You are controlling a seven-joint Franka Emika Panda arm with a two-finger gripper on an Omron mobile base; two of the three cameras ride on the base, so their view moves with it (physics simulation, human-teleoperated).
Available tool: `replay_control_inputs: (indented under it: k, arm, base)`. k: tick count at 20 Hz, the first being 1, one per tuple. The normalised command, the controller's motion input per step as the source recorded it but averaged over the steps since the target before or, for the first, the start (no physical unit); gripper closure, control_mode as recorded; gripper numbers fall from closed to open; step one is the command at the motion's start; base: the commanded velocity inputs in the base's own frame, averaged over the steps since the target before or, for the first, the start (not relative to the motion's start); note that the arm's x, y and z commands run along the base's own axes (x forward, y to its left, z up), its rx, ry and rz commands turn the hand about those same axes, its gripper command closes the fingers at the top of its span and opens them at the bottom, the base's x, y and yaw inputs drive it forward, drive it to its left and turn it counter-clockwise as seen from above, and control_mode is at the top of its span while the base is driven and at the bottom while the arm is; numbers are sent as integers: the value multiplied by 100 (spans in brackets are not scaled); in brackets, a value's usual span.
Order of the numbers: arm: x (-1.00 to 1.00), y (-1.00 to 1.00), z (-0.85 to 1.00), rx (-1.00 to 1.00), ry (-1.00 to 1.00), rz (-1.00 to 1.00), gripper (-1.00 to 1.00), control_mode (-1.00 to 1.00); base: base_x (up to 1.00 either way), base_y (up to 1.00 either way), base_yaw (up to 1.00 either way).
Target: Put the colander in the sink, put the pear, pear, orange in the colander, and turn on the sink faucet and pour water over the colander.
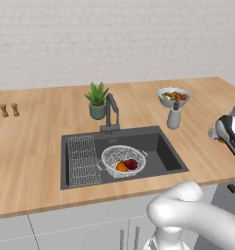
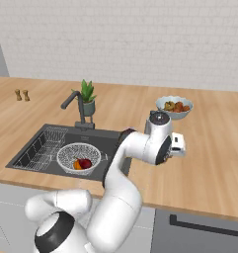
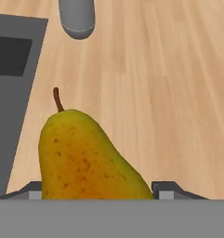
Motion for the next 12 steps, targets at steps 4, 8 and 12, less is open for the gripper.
replay_control_inputs:
  k: [4, 8, 12]
  arm:
    - [0, 100, 87, -15, 0, 0, 100, -100]
    - [5, 100, 53, -5, 0, 3, 100, -100]
    - [13, 100, 9, 1, 0, 20, 100, -100]
  base:
    - [0, 0, 0]
    - [0, 0, 0]
    - [0, 0, 0]
